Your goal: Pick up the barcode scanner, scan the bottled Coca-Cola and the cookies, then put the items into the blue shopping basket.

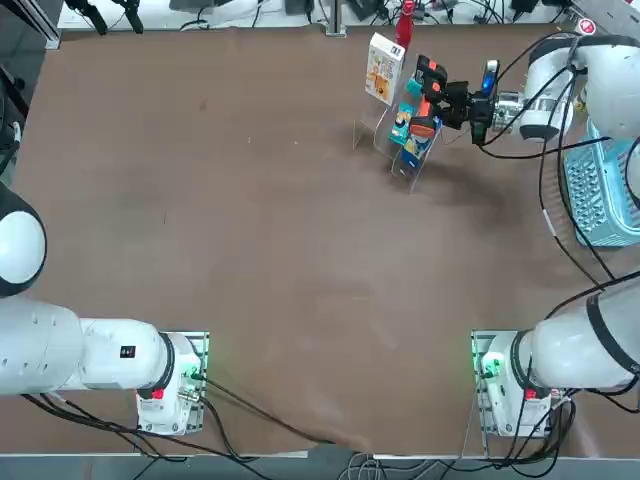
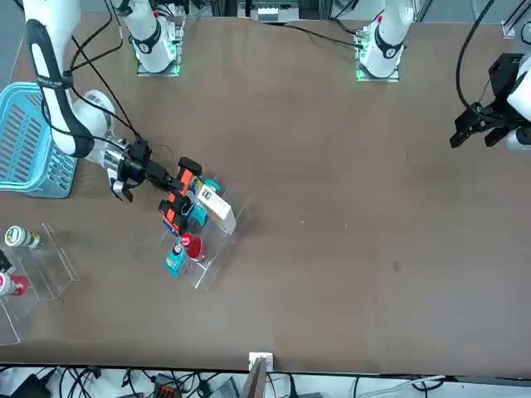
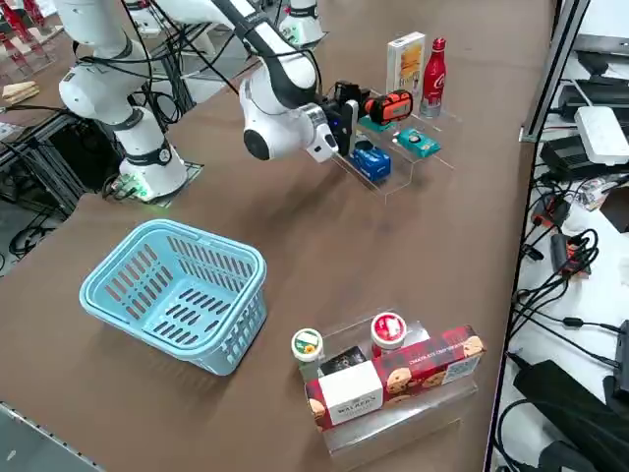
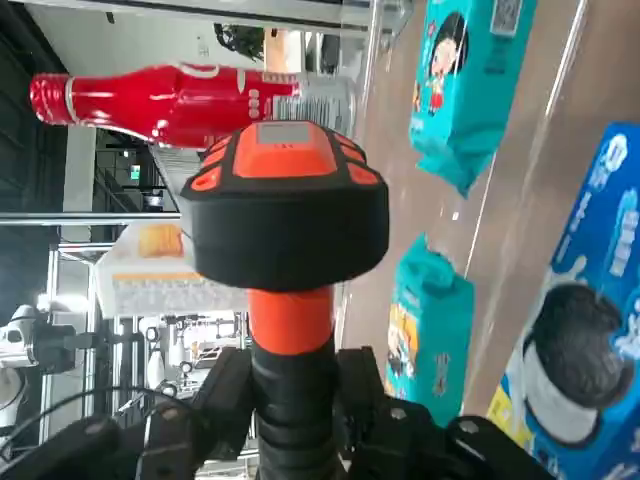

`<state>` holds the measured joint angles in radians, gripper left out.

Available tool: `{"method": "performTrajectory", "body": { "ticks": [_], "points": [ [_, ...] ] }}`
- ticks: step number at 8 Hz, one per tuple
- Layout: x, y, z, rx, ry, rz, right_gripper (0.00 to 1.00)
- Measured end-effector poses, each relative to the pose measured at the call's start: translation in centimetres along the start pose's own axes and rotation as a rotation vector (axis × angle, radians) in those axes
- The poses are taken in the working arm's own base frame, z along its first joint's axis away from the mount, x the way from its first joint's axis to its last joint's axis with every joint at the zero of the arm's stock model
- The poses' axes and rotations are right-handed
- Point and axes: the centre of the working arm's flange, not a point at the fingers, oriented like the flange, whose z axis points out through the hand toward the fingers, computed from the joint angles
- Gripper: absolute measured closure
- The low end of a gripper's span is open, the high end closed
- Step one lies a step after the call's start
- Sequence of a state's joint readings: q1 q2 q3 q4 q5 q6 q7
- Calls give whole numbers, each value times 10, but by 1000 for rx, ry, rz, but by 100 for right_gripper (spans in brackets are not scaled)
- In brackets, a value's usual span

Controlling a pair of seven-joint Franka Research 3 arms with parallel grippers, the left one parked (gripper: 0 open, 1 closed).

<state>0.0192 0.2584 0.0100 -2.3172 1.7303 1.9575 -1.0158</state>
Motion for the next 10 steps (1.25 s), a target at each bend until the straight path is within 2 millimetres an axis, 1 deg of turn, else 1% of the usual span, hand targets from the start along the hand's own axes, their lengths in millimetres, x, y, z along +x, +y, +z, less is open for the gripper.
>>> {"method": "performTrajectory", "body": {
  "ticks": [1, 3, 4, 5, 8, 10],
  "points": [
    [-11, -1, -2, -2, -6, 7, 56],
    [-41, 3, -3, -13, -31, 35, 56],
    [-55, 6, 0, -18, -49, 46, 56],
    [-63, 6, 2, -21, -61, 49, 56],
    [-69, -6, 2, -15, -67, 27, 56],
    [-69, -7, 1, -14, -66, 26, 56]
  ]
}}
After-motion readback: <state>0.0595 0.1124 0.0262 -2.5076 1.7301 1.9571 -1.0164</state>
